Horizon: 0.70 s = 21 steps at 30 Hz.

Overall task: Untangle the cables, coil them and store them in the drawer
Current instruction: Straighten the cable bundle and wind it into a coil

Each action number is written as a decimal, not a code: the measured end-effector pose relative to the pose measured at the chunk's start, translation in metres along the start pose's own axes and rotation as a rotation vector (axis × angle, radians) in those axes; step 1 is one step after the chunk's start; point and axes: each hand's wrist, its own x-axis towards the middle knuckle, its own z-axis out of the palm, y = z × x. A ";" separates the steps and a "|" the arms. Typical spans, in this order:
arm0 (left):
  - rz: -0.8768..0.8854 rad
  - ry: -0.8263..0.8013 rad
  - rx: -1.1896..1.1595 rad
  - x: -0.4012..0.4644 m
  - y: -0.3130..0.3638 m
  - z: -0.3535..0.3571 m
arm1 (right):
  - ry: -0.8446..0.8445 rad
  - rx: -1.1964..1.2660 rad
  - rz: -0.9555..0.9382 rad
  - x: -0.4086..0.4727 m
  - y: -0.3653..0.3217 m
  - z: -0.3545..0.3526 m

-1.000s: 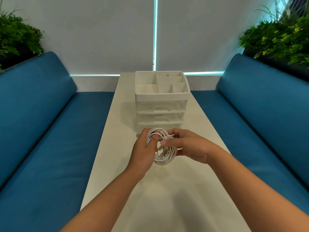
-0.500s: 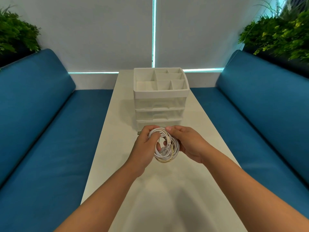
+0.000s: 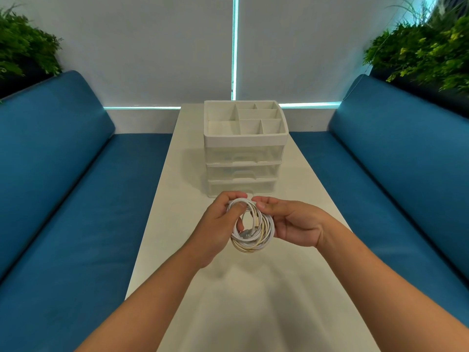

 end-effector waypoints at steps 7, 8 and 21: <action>0.014 -0.027 -0.009 -0.001 0.000 0.002 | 0.023 -0.063 -0.061 -0.002 -0.003 0.002; 0.024 -0.031 -0.012 0.000 0.000 0.003 | 0.040 -0.097 -0.077 -0.003 -0.004 0.003; 0.069 -0.079 0.043 0.004 0.003 0.000 | 0.275 -0.584 -0.154 0.002 -0.006 0.008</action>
